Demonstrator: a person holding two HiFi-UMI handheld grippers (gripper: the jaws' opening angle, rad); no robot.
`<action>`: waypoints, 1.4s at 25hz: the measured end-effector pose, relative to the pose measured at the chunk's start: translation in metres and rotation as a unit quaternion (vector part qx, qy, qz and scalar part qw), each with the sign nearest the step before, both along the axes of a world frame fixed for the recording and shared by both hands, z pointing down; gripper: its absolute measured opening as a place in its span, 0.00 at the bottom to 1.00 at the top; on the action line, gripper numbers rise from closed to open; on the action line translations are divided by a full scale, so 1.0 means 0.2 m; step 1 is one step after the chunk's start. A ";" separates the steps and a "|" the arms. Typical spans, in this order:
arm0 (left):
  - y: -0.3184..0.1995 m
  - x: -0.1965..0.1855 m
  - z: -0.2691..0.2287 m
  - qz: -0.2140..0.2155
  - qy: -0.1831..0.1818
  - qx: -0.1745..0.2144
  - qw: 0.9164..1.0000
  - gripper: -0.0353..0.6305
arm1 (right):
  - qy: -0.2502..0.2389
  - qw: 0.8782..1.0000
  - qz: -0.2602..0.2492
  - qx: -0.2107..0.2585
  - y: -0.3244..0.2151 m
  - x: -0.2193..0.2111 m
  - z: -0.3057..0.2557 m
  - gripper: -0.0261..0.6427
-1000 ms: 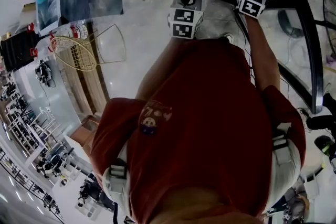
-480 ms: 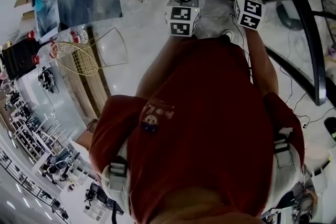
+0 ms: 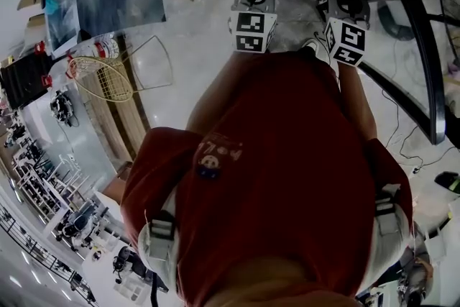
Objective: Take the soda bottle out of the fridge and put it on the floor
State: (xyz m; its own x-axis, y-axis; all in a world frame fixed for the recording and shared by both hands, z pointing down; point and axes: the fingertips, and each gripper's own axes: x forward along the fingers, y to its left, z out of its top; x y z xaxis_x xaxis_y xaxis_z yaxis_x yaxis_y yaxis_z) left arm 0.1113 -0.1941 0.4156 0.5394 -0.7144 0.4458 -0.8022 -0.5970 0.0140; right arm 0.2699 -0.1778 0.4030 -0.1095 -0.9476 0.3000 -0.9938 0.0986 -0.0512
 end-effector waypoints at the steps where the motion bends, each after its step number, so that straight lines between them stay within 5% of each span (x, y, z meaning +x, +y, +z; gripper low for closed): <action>1: 0.00 0.00 0.00 0.000 0.001 0.005 1.000 0.05 | 0.000 1.000 -0.001 -0.001 0.02 0.00 0.00 0.26; 22: 0.06 0.05 -0.02 -0.013 -0.006 0.022 1.000 0.05 | -0.009 0.999 -0.038 -0.025 0.16 -0.02 0.09 0.26; 35: 0.28 0.10 0.18 -0.076 -0.025 -0.030 0.996 0.05 | -0.008 0.990 -0.126 -0.062 0.28 -0.02 0.28 0.26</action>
